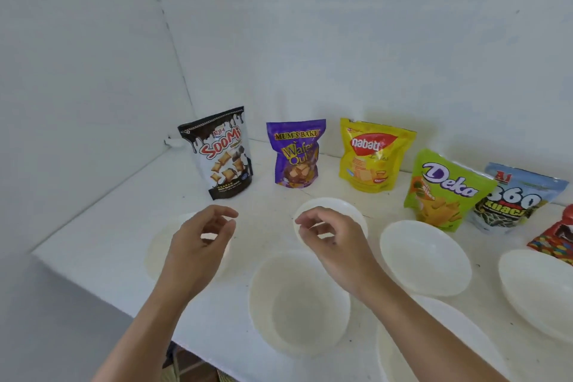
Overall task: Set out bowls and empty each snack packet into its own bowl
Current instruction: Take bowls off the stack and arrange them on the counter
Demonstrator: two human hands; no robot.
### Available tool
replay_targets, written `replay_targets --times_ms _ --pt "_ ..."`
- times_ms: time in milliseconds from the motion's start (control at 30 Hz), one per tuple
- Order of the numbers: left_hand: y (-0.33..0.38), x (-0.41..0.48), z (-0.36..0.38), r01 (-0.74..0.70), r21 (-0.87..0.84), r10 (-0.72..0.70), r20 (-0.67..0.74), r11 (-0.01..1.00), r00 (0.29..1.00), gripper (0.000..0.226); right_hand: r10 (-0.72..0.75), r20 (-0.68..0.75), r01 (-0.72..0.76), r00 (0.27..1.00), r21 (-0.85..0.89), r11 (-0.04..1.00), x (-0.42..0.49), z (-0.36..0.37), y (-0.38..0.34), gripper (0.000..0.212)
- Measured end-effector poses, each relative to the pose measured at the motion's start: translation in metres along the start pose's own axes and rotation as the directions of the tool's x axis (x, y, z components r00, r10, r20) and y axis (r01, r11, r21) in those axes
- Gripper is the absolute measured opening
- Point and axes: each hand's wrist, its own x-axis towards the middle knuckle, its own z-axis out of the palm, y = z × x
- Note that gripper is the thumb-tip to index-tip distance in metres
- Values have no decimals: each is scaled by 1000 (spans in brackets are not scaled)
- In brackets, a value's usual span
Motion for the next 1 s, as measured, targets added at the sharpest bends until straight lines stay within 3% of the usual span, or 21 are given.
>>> replay_targets --times_ms 200,400,567,733,833,1000 --pt "-85 21 -54 130 184 -110 -115 974 987 20 58 223 -15 973 -193 981 56 96 1 16" --pt "-140 40 -70 305 274 -313 -14 912 950 29 351 386 -140 853 -478 867 92 162 12 35" --pt "-157 49 -73 370 148 -385 93 917 918 26 399 429 -167 810 -484 859 101 182 23 40" --pt "-163 52 -82 376 101 -388 174 921 905 60 411 440 -174 798 -485 857 100 186 33 46" --pt "-163 49 -87 349 115 -366 204 930 908 73 383 414 -188 826 -438 879 100 187 33 50" --pt "-150 48 -99 311 125 -331 200 942 922 64 273 334 -145 902 -361 921 97 176 23 41"
